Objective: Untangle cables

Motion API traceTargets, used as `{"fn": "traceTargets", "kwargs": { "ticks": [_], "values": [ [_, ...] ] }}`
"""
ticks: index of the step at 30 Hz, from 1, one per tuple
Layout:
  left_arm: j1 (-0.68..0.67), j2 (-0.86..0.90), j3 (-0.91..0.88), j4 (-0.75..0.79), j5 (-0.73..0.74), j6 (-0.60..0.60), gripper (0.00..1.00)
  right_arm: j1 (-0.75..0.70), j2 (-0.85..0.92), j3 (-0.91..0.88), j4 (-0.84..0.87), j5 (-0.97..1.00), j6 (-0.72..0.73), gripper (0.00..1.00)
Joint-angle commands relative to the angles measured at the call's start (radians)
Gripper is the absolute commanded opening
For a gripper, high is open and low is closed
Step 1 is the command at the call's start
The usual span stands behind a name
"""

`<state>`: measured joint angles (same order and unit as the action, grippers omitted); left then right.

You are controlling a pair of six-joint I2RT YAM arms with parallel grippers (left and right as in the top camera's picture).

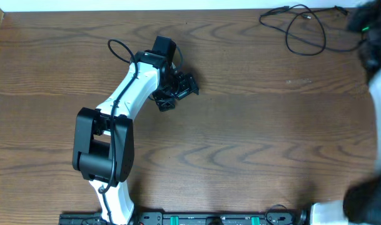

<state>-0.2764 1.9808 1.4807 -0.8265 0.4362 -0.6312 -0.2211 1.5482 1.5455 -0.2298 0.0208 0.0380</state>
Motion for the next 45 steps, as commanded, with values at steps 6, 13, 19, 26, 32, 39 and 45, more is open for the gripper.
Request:
{"fn": "traceTargets", "kwargs": {
  "ticks": [6, 13, 19, 26, 32, 39, 45],
  "values": [
    [0.002, -0.018, 0.010, -0.003, 0.001, 0.002, 0.94, 0.006, -0.364, 0.000, -0.101, -0.057, -0.018, 0.32],
    [0.002, -0.018, 0.010, 0.002, 0.001, -0.022, 0.94, 0.006, -0.594, -0.001, -0.288, -0.057, -0.018, 0.50],
    [0.002, -0.018, 0.010, 0.002, 0.001, -0.108, 0.94, 0.006, -0.761, -0.002, -0.358, -0.057, -0.017, 0.57],
    [0.002, -0.018, 0.010, 0.023, -0.003, -0.108, 0.94, 0.006, -0.931, -0.002, -0.352, -0.058, -0.017, 0.64],
    [0.002, -0.018, 0.010, 0.023, -0.003, -0.107, 0.94, 0.005, -1.024, -0.002, -0.364, -0.058, -0.016, 0.67],
    [0.002, -0.018, 0.010, 0.023, -0.002, -0.107, 0.94, 0.026, -1.193, -0.002, -0.415, -0.057, -0.018, 0.71],
    [0.011, -0.021, 0.010, 0.007, 0.002, -0.048, 0.94, 0.101, -1.349, -0.002, -0.445, -0.056, -0.079, 0.73]
  ]
}}
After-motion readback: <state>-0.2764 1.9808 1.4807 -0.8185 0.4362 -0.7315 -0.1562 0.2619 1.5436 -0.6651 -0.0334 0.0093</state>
